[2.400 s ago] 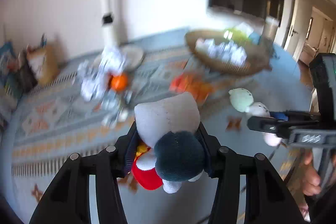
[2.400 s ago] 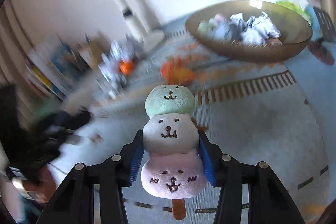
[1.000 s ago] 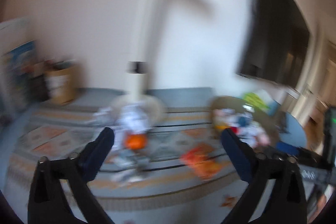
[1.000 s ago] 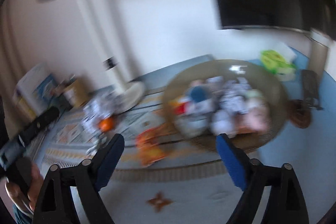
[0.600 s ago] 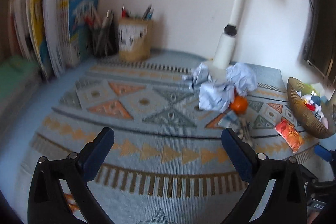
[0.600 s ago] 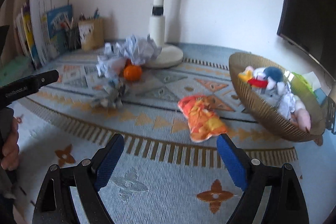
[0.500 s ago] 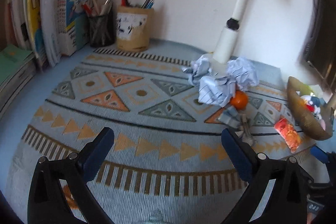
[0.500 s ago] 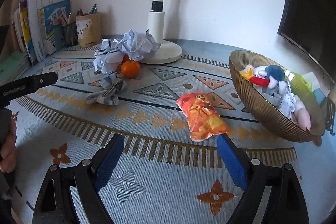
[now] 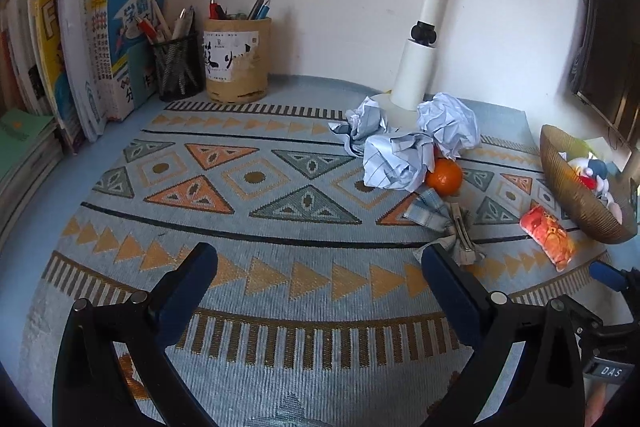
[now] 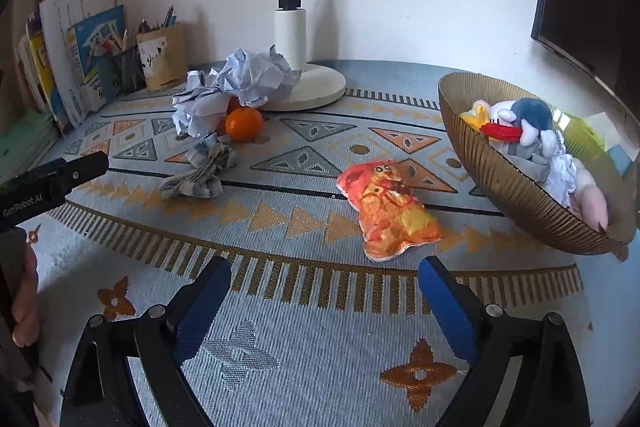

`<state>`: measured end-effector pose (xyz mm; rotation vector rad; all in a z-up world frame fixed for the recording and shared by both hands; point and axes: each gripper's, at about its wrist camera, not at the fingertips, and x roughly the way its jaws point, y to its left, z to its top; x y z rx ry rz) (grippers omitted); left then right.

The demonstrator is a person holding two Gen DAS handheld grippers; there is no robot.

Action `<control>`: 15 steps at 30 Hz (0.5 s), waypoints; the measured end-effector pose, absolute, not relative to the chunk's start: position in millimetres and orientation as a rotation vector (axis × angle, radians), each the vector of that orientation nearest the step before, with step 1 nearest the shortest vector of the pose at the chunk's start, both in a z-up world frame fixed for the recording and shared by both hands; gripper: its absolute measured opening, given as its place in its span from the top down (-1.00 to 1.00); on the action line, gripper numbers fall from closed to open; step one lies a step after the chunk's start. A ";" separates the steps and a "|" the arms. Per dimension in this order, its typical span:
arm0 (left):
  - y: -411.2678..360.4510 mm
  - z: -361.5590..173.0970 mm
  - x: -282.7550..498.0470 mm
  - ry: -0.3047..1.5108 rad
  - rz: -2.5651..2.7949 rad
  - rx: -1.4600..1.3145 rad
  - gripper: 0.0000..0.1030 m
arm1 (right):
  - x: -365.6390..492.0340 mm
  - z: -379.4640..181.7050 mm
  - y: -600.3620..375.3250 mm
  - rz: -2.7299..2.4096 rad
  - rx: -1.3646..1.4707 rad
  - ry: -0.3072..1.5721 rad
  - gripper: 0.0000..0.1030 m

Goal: Organize objects
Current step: 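Move both open tools back toward the paper balls by the lamp base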

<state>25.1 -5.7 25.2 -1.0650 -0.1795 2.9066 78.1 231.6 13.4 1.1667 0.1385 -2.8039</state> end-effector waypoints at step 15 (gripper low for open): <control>29.4 54.8 -57.4 0.018 2.635 -1.133 -0.98 | -28.6 92.2 197.1 -2.661 1.144 -0.071 -0.89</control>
